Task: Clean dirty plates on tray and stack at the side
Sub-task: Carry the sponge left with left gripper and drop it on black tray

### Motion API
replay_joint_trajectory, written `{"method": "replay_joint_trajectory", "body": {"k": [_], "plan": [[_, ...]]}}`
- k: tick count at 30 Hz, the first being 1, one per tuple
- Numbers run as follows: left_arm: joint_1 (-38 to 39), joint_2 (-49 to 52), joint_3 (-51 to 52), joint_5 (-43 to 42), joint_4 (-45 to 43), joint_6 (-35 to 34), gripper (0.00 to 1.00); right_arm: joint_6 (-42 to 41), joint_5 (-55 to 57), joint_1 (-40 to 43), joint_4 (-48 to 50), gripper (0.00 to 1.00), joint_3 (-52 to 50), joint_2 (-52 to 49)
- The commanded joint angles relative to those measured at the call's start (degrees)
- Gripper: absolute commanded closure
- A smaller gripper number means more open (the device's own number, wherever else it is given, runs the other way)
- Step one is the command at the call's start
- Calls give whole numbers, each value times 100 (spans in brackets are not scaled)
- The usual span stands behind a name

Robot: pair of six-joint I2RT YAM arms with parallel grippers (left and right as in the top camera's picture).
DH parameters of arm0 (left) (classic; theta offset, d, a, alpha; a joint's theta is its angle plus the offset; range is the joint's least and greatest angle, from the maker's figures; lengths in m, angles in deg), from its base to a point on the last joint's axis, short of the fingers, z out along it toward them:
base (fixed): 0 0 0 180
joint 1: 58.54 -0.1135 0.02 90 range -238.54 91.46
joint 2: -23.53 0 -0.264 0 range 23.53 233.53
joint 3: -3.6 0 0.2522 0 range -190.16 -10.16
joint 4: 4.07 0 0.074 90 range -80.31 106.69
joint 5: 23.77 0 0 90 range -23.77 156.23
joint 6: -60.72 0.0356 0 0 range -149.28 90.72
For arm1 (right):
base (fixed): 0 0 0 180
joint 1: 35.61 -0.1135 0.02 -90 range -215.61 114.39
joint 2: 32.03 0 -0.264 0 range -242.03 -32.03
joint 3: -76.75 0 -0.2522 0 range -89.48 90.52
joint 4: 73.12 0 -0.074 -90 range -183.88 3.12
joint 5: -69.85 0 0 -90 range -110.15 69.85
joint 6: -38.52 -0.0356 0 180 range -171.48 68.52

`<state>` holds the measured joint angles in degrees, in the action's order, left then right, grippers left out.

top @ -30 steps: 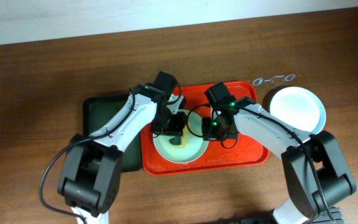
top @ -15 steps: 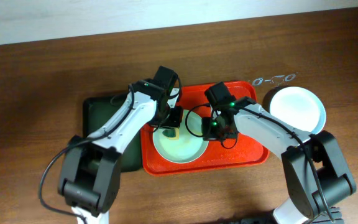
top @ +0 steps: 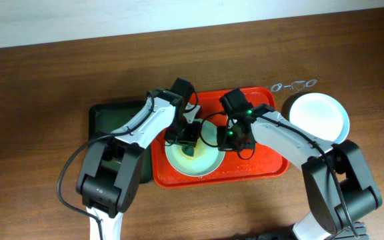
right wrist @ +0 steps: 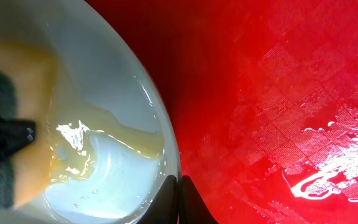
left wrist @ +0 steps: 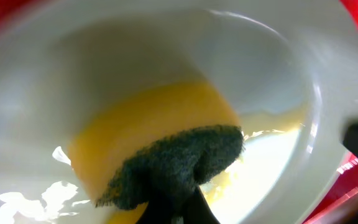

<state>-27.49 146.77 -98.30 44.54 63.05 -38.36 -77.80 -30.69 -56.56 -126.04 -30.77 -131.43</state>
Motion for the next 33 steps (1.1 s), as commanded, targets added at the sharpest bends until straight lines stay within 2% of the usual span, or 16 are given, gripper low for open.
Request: {"method": "replay_joint_trajectory", "body": {"k": [1, 5, 6, 8, 10, 12, 15, 22, 28, 30, 32, 33], "plan": [[181, 166, 66, -857, 55, 299, 100, 61, -83, -52, 44, 96, -44, -42], [181, -262, 66, -675, 48, 297, 100, 61, -83, -52, 44, 96, -44, -42], [181, -415, 66, -358, 55, 282, 100, 61, -83, -52, 42, 96, -44, -42], [181, -667, 66, 752, 125, -179, 100, 61, -83, -52, 42, 96, -44, -42], [181, -645, 90, 1226, 186, -225, 100, 61, -83, -52, 42, 96, -44, -42], [181, -623, 223, 1281, 146, -225, 100, 61, -83, -52, 39, 96, -44, -42], [181, -605, 522, 1810, -13, -627, 100, 61, -83, -52, 39, 96, -44, -42], [249, -599, 1464, 1692, -654, -916, 100, 61, -83, -52, 42, 96, -44, -42], [592, -608, 1471, 448, -713, -625, 100, 61, -83, -52, 44, 96, -44, -42], [564, -717, 1185, 573, -514, -627, 100, 61, -83, -52, 42, 96, -44, -42], [485, -970, 968, 1062, -369, -632, 100, 61, -83, -52, 42, 96, -44, -42], [402, -1196, 833, 1593, -190, -708, 100, 61, -83, -52, 42, 96, -44, -42]]}}
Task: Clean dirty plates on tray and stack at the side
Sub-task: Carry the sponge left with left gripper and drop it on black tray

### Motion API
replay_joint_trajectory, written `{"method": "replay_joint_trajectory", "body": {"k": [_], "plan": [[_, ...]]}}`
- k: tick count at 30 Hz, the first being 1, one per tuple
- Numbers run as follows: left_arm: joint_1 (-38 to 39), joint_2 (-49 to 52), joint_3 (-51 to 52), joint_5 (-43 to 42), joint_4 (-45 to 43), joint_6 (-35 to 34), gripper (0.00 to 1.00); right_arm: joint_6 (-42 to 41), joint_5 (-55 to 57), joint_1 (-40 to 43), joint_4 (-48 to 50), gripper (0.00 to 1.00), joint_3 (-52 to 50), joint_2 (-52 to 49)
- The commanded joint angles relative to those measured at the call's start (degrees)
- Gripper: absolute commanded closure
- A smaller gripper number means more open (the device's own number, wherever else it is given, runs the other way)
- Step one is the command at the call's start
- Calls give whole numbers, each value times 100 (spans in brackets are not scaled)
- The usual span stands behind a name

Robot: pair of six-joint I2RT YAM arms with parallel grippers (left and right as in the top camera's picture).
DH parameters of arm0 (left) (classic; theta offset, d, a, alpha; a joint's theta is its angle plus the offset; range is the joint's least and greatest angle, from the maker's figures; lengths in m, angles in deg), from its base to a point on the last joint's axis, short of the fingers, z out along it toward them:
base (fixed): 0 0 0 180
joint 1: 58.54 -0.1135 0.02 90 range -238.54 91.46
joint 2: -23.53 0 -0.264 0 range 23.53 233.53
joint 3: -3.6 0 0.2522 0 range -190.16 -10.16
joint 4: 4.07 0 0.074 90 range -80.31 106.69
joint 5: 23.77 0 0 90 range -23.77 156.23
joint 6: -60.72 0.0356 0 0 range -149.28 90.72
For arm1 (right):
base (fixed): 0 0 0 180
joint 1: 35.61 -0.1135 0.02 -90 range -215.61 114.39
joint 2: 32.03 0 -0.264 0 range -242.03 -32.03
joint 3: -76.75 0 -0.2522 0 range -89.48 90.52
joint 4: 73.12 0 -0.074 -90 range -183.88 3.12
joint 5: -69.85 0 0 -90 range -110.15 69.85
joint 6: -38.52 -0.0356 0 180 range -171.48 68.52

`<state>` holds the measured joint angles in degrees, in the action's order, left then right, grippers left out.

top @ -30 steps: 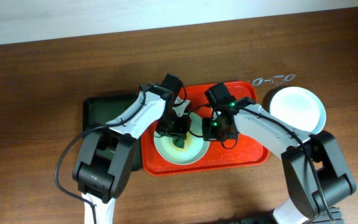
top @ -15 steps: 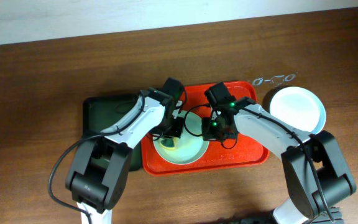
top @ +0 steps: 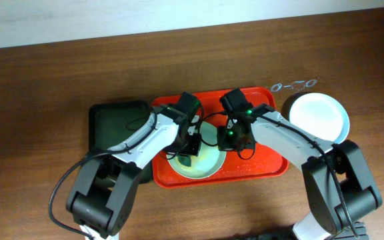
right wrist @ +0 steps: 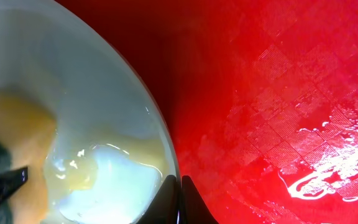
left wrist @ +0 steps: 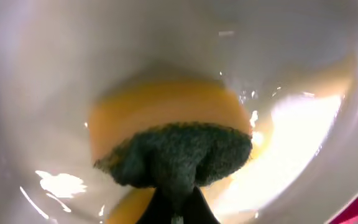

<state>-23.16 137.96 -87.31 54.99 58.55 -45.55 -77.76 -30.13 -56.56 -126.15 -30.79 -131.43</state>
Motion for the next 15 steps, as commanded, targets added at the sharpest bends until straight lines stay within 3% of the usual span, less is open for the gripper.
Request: {"method": "replay_joint_trajectory", "body": {"k": [1, 4, 15], "plan": [[-74, -439, -319, 885, 361, -79, 100, 57, -140, -52, 52, 96, -42, -42], [-306, -739, -343, 1432, 662, -87, 100, 57, -140, -52, 52, 96, -42, -42], [-1556, -949, -354, 1211, 914, -76, 100, 57, -140, -52, 50, 96, -42, -42]]}}
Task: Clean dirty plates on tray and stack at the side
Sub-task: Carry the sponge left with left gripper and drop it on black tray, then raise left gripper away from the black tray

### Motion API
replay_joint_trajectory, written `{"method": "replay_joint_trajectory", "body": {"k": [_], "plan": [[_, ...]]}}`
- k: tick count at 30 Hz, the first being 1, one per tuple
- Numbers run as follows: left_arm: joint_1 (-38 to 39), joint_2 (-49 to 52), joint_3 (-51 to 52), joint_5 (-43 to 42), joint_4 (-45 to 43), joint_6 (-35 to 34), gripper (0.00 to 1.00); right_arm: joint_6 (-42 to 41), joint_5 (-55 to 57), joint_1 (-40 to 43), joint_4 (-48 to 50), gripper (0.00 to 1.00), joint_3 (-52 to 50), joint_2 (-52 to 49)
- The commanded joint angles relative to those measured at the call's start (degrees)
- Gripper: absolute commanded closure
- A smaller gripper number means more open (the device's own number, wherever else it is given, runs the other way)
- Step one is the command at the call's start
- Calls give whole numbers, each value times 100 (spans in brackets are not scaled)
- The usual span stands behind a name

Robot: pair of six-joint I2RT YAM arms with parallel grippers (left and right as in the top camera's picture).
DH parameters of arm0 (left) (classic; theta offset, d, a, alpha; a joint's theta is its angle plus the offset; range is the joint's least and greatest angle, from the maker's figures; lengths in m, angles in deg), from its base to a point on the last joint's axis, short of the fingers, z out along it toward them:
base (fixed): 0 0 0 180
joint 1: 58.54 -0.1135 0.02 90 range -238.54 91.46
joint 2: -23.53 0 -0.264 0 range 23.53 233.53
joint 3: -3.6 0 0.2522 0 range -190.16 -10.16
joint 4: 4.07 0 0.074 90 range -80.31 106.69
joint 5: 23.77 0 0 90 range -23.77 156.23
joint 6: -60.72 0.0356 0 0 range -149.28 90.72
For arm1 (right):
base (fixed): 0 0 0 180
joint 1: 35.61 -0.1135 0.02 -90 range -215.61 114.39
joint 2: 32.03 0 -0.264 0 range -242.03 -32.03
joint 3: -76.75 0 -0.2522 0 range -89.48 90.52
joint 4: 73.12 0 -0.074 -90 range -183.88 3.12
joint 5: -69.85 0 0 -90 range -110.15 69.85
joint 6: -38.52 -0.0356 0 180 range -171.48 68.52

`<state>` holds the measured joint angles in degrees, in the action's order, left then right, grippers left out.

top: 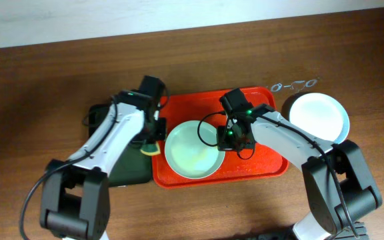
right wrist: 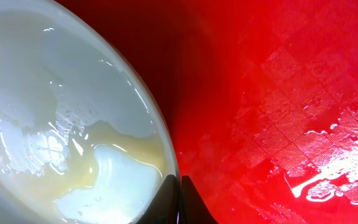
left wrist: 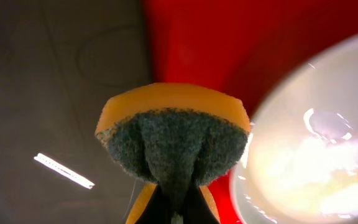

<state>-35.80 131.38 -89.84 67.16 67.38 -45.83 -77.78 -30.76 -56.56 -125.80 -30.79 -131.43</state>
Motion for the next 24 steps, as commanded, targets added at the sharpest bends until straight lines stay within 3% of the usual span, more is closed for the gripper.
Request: {"method": "replay_joint_trajectory", "body": {"k": [1, 5, 9, 16, 19, 22, 24], "plan": [[-442, -289, -101, -2, 42, 118, 100, 59, -76, -52, 15, 96, -42, -42], [-745, -289, -92, 94, 195, 284, 100, 59, -76, -52, -4, 96, -42, -42], [-752, -286, 81, 855, 192, 291, 100, 59, -76, -52, -7, 96, -42, -42], [-754, -286, 850, 1113, -461, 286, 99, 59, -76, -52, -24, 95, -42, -42], [-874, -286, 850, 1110, -498, 284, 94, 59, -74, -52, -22, 94, -42, -42], [-1067, -289, 850, 988, -498, 247, 93, 59, -74, -52, 0, 85, -42, -42], [-1064, -289, 850, 909, -525, 247, 83, 59, -74, -52, 20, 83, -42, -42]]}}
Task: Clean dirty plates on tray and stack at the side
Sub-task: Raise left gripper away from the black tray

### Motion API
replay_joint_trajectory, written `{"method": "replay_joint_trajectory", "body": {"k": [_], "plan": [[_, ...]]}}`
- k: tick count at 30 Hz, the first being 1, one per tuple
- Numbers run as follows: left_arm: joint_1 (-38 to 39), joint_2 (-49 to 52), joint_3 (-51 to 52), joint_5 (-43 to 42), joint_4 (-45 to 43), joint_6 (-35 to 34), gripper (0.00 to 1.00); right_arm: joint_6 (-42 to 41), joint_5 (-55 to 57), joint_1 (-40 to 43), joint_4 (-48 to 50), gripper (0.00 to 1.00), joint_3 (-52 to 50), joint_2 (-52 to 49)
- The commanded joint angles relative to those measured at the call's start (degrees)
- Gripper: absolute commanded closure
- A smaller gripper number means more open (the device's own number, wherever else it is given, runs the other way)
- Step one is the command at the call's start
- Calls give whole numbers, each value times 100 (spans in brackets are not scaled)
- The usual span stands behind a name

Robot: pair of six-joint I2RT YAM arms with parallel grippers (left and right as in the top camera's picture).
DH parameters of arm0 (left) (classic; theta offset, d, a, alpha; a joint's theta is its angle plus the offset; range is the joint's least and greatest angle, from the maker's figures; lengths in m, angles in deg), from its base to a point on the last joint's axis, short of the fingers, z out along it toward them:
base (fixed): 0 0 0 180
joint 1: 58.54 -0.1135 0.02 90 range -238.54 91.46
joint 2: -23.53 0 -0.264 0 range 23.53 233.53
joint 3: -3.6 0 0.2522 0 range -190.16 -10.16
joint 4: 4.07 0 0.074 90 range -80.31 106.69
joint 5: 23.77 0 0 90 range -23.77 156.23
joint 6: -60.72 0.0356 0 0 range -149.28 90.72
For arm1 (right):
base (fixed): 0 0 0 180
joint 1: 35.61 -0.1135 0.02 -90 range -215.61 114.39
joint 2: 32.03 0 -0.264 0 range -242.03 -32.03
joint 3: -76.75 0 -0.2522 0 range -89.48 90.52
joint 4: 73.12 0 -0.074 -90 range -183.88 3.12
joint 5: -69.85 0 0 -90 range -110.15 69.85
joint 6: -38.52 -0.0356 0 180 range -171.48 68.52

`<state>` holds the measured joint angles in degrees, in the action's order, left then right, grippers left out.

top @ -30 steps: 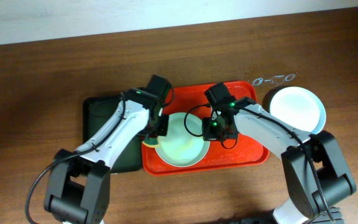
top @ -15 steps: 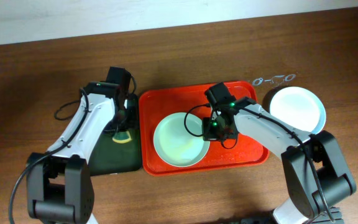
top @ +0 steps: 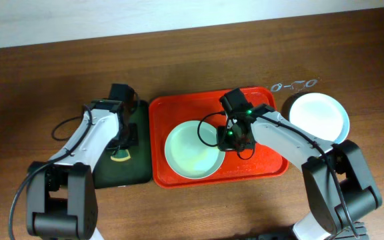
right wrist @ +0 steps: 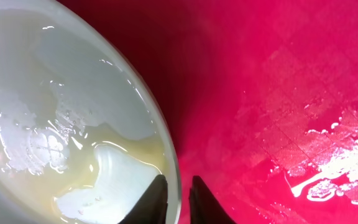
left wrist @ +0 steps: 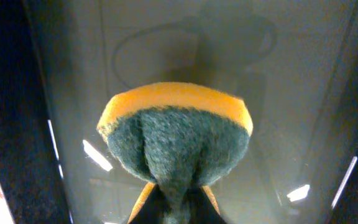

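Observation:
A white plate (top: 189,157) with a wet yellowish film (right wrist: 73,106) lies on the red tray (top: 265,159). My right gripper (top: 232,138) is at the plate's right rim; in the right wrist view its fingers (right wrist: 177,194) straddle the rim, slightly apart and open. Over the dark tray (top: 131,175) on the left, my left gripper (top: 121,151) is shut on a yellow sponge with a green scouring face (left wrist: 176,134), the sponge folded between its fingers (left wrist: 176,200). A clean white plate (top: 319,115) rests to the right of the red tray.
The red tray's floor is wet, with shiny streaks (right wrist: 328,180). A pair of glasses (top: 296,85) lies behind the clean plate. Bare wooden table (top: 39,87) surrounds both trays.
My left gripper has carried the sponge from the dark tray's right edge to over its middle. The right gripper's fingers, pinched on the plate rim before, now stand apart around it.
The left gripper first pressed the sponge into the plate, which held yellow residue, while the right gripper pinched the rim. A second later it was still in the plate. Then the sponge was off the plate at the dark tray's edge, and now over it; the right has opened.

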<state>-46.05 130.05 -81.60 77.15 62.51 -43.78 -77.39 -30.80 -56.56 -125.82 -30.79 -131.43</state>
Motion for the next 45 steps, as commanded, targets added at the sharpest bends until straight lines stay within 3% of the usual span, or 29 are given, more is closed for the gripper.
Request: {"method": "replay_joint_trajectory", "body": {"k": [1, 6, 7, 16, 17, 19, 20, 28, 33, 38, 45], "plan": [[-39, -164, -2, -192, 4, 44, 82, 20, -70, -52, 20, 82, -42, -42], [-114, -557, -1526, -258, 1016, 37, 30, 20, -68, -52, 20, 62, -42, -42], [-273, -807, -2262, -254, 1355, 37, 1, 20, 140, -52, 17, 57, -42, -42], [-826, -1082, -2524, -197, 1626, 44, 1, -7, 234, -52, 455, 58, -343, -42], [-826, -1082, -2524, -197, 1626, 44, 1, -7, 234, -52, 459, 65, -343, -42], [-826, -1082, -2524, -210, 1628, 44, 1, -7, 234, -52, 457, 94, -341, -42], [-826, -1082, -2524, -208, 1626, 44, 1, -7, 234, -52, 452, 96, -341, -42], [-826, -1082, -2524, -210, 1626, 44, 1, -2, 120, 68, 424, 96, -339, -28], [-826, -1082, -2524, -208, 1628, 44, 1, 2, -1497, 1043, 251, 96, -109, 109], [-826, -1082, -2524, -210, 1626, 44, 1, 105, -1600, 1239, 48, 96, -37, 133], [-826, -1082, -2524, -210, 1628, 44, 1, 319, -1633, 1113, -1279, 96, 1467, 133]]}}
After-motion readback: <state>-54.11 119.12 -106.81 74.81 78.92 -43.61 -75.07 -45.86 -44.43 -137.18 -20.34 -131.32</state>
